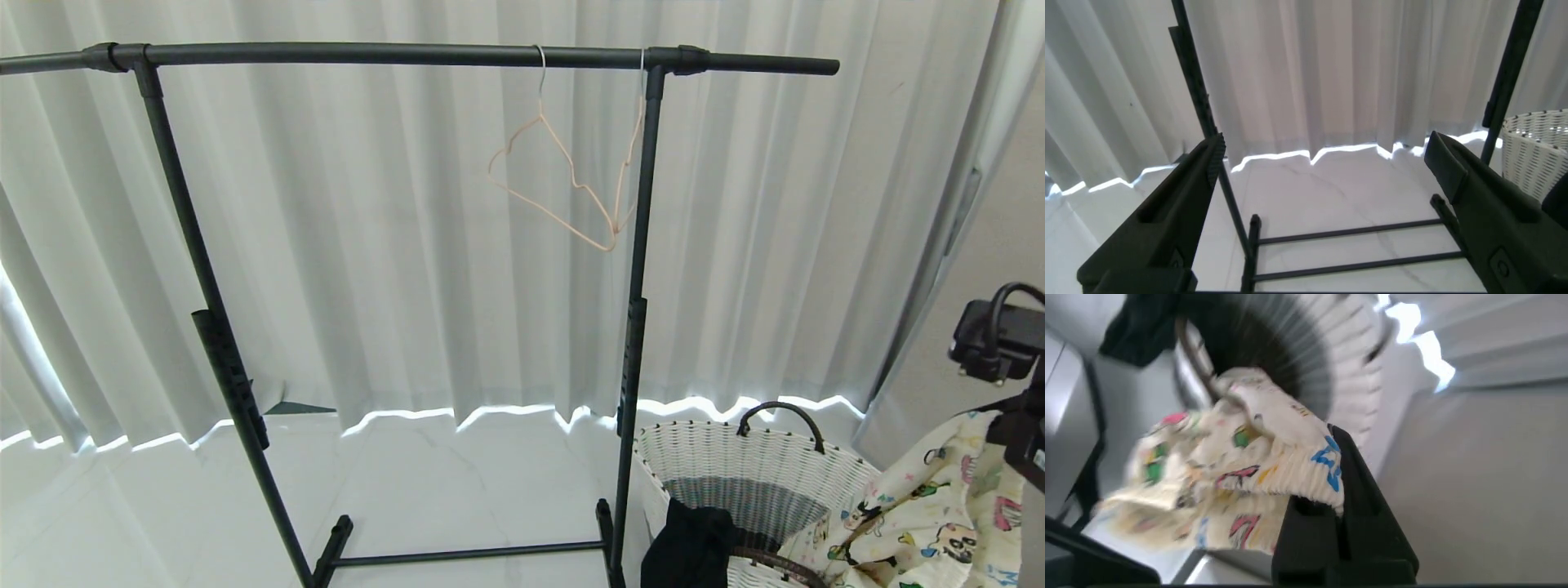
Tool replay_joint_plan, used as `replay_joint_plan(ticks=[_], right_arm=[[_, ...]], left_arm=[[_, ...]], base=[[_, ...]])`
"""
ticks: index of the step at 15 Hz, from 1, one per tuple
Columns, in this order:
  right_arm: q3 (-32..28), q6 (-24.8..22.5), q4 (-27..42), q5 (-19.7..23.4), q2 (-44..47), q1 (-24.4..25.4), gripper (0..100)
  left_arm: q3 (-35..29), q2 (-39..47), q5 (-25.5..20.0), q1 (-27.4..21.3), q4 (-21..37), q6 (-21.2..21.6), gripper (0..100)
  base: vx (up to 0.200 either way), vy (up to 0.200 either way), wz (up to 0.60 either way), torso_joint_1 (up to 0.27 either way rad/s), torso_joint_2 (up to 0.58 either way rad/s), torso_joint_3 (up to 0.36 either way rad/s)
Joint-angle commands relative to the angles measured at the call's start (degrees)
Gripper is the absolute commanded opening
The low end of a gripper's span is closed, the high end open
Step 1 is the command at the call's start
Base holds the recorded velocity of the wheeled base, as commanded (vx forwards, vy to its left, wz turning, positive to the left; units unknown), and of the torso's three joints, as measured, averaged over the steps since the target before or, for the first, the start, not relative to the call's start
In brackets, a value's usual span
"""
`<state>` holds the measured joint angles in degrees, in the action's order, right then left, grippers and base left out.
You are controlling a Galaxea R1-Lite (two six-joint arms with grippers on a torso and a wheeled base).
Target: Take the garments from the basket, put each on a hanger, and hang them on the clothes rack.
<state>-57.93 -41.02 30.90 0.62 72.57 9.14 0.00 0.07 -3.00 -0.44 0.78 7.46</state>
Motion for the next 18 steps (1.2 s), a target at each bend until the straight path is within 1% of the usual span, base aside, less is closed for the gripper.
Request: replay_joint_plan(ticks=[1, 4, 9, 13, 14, 15, 17, 18], right_arm=[[-4.6, 0.4, 1.2, -1.9, -4.4, 2.4, 0], [-5.7, 0.4, 1.2, -3.9, -3.6, 3.2, 0], [-8.2, 0.4, 1.1, -4.0, -1.4, 3.3, 0], [-8.3, 1.0, 1.0, -3.8, -1.0, 5.9, 0], [-8.3, 3.3, 0.9, -3.7, -0.4, 7.2, 0], [-8.4, 7.1, 0.8, -3.6, -0.1, 9.6, 0], [-10.4, 20.4, 0.4, -3.6, 2.6, 17.3, 0], [-11.8, 26.3, -1.0, -3.7, 4.2, 20.8, 0]], left_arm=[[0.0, 0.0, 0.0, 0.0, 0.0, 0.0, 100], [0.0, 0.0, 0.0, 0.0, 0.0, 0.0, 100], [0.0, 0.0, 0.0, 0.0, 0.0, 0.0, 100], [0.0, 0.0, 0.0, 0.1, 0.0, 0.0, 100], [0.0, 0.0, 0.0, 0.0, 0.0, 0.0, 100], [0.0, 0.0, 0.0, 0.0, 0.0, 0.0, 100], [0.0, 0.0, 0.0, 0.1, 0.0, 0.1, 100], [-0.1, 0.0, 0.0, 0.1, 0.0, 0.1, 100]], base=[[0.0, 0.0, 0.0, 0.0, 0.0, 0.0], [-0.2, 0.0, 0.0, -0.001, 0.0, 0.002], [-0.2, 0.0, 0.0, 0.004, 0.0, 0.003], [-0.2, 0.0, 0.0, 0.004, 0.0, 0.004], [0.0, 0.0, 0.0, 0.0, 0.0, 0.0], [0.0, 0.0, 0.0, 0.0, 0.0, 0.0], [0.0, 0.0, 0.0, 0.0, 0.0, 0.0], [0.0, 0.0, 0.0, 0.0, 0.0, 0.0]])
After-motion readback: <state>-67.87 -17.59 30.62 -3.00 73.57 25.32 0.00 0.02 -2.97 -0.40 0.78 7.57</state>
